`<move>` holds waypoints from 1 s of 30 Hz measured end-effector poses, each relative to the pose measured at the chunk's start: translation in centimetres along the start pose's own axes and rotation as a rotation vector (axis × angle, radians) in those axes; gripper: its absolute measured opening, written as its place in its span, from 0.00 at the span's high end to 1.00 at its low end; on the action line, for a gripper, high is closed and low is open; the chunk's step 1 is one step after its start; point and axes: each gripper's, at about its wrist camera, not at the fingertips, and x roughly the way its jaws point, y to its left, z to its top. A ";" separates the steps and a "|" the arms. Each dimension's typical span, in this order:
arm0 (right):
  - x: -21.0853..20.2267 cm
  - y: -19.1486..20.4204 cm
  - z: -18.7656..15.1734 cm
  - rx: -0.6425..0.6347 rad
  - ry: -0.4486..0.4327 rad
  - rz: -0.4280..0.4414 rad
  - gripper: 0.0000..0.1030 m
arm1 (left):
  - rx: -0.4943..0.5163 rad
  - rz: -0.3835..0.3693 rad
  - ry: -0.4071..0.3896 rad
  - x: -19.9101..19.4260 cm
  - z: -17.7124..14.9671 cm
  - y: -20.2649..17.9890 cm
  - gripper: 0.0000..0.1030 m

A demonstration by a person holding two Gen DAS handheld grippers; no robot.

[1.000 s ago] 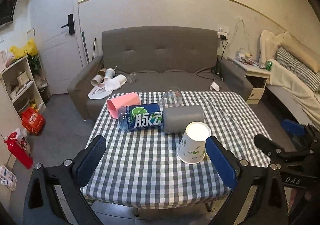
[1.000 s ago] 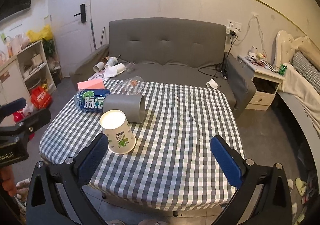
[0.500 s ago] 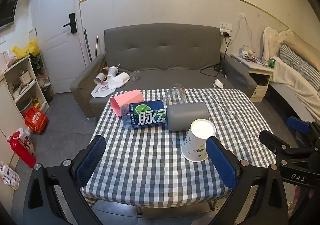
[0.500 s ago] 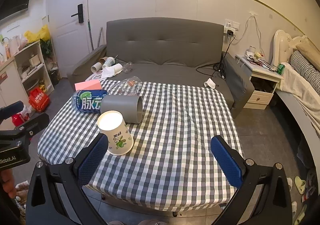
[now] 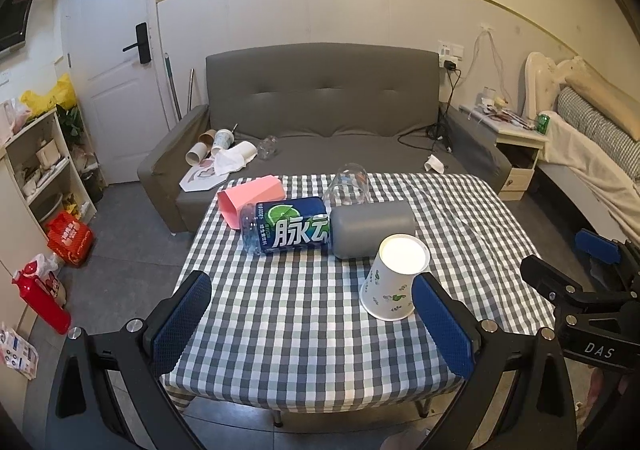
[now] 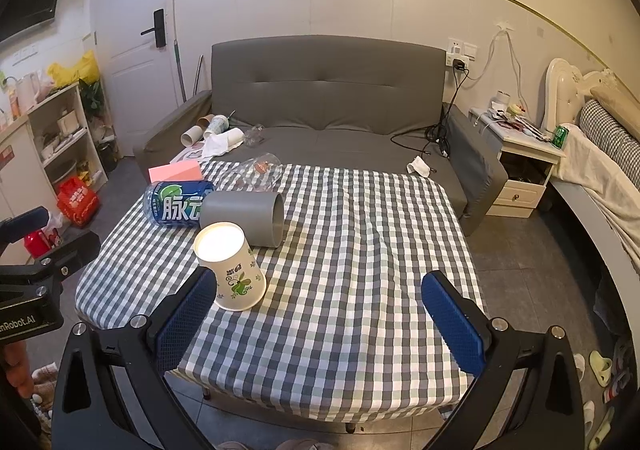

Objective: Flip cup upside down

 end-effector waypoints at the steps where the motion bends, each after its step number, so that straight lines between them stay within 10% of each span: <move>1: 0.0 0.0 0.0 0.000 0.001 0.000 0.00 | -0.001 -0.001 0.000 0.0 0.0 0.0 0.00; 30: 0.3 0.2 -0.4 -0.003 0.013 -0.003 0.00 | -0.016 -0.001 0.001 0.2 0.2 0.1 0.00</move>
